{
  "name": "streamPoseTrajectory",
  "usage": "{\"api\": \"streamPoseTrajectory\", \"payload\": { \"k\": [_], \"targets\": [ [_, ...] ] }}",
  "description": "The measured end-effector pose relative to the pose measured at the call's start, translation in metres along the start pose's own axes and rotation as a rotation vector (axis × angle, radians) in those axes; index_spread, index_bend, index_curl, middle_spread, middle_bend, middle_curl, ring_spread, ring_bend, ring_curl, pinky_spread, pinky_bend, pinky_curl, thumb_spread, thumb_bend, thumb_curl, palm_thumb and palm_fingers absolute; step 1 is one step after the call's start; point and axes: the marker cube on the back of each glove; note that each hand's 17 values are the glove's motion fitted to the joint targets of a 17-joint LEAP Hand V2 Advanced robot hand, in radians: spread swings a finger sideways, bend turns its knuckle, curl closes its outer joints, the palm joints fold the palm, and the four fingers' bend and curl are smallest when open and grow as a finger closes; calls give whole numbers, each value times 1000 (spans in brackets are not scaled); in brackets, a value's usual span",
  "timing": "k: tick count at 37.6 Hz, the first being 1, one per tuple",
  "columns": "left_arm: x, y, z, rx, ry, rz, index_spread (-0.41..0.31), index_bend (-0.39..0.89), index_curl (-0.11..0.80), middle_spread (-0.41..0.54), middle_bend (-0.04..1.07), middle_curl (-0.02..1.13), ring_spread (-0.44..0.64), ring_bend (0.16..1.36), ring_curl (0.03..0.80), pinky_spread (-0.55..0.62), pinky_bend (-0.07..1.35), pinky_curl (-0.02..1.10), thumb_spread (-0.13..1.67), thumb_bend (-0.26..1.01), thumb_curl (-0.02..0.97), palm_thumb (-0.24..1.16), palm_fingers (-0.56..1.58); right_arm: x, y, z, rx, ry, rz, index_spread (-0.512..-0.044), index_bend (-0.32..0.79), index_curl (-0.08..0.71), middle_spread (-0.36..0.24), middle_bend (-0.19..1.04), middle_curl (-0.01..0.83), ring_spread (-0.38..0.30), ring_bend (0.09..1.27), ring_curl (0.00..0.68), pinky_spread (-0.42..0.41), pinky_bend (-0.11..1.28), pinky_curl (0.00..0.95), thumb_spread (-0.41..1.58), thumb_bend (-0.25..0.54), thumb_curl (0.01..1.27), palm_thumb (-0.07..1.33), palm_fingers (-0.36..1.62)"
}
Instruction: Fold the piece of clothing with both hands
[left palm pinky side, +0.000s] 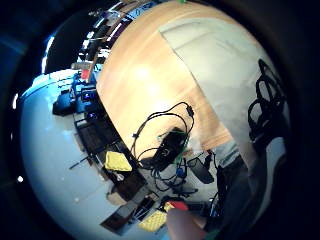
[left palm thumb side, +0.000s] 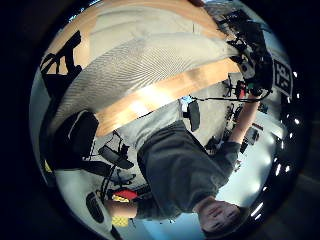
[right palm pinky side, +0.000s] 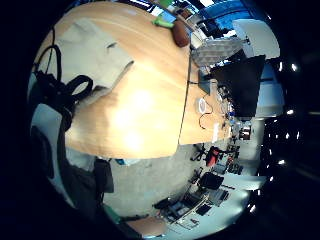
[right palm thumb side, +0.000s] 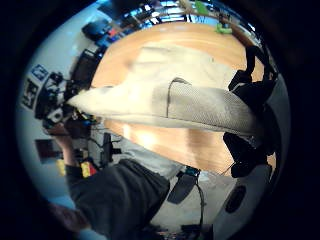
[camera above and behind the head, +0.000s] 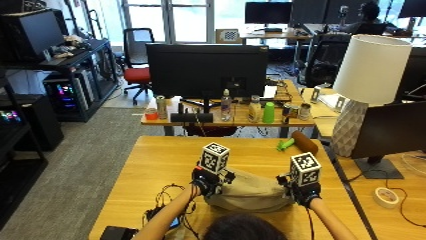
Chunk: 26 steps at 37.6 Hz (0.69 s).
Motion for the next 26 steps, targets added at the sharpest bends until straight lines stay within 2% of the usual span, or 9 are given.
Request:
{"api": "streamPoseTrajectory", "payload": {
  "k": [8,22,26],
  "targets": [
    [-15,-23,-44,32,2,-74,-318,172,435,-347,314,469,-392,559,413,-497,599,390,1122,-14,287,734,1306,11,-20,-36,-93,-61,7,-290,134,336,-146,294,461,-202,639,436,-343,606,380,898,-20,324,1086,1273],
    [-43,-70,-55,12,53,-156,-316,170,438,-351,320,481,-385,542,412,-488,584,392,1127,-17,281,738,1295,20,-60,-42,-231,-112,2,-291,130,328,-151,294,461,-204,630,436,-343,616,381,919,-16,319,1087,1263],
    [-55,-89,-55,28,51,-213,-316,171,439,-352,320,484,-384,541,412,-484,576,392,1127,-17,279,738,1294,23,-77,-41,-257,-111,37,-292,131,326,-152,294,461,-205,629,436,-343,617,381,924,-18,316,1083,1263]
  ]
}}
